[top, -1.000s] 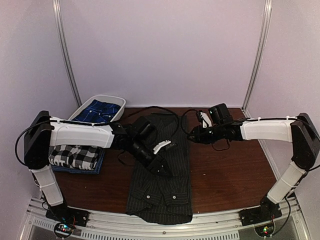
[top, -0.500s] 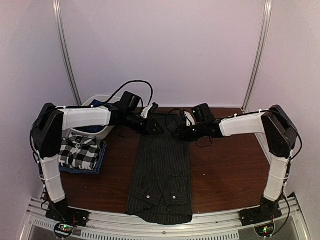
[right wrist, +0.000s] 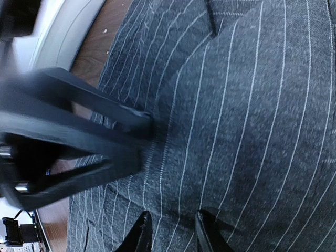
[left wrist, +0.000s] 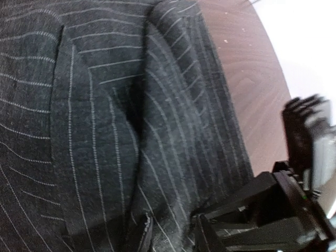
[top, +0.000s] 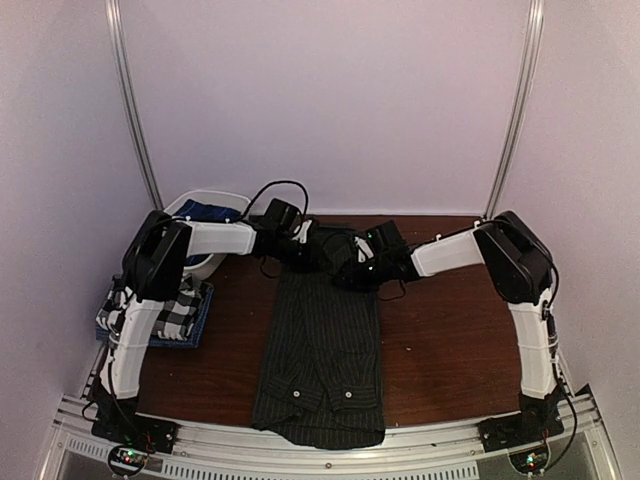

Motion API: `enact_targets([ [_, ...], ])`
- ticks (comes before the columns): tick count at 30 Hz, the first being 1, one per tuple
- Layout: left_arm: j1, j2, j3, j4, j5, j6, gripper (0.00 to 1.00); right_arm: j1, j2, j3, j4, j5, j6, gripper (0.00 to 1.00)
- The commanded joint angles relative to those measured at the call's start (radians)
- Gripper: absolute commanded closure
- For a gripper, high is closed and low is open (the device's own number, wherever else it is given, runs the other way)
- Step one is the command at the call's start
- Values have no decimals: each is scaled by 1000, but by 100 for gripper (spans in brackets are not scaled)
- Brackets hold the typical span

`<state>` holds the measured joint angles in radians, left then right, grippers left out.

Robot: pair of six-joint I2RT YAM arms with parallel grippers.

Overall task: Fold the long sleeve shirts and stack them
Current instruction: Move the rectangle-folded shirt to the center of the board.

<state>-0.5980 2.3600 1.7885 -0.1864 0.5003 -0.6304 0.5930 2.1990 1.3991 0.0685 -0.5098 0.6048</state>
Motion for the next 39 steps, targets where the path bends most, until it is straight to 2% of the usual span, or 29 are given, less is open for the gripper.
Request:
enact_targets([
  [1,5,71,65,29,-35,-40,72,-23,56,31,-26,10,-4,70],
  [9,14,217,231,23,-51,-84,73,-85,163,122,-105,34,-59,71],
  [17,52,378,472,26,-33,-165,74,-165,273,373,-259,5,-125,69],
  [21,67,382,540,39,0,-171,71,-183,299,484,-341,-14,-161,66],
  [25,81,322,566,30,25,-134,64,-183,247,505,-372,-24,-190,62],
  [28,87,242,528,18,39,-103,62,-183,173,475,-371,-29,-190,61],
  [30,87,168,449,28,45,-95,62,-182,111,419,-344,-41,-179,60],
  [34,87,11,224,61,49,-82,62,-182,0,254,-282,-74,-148,60],
  [39,86,-172,-61,94,71,-74,61,-180,-146,-44,-175,-100,-123,60],
])
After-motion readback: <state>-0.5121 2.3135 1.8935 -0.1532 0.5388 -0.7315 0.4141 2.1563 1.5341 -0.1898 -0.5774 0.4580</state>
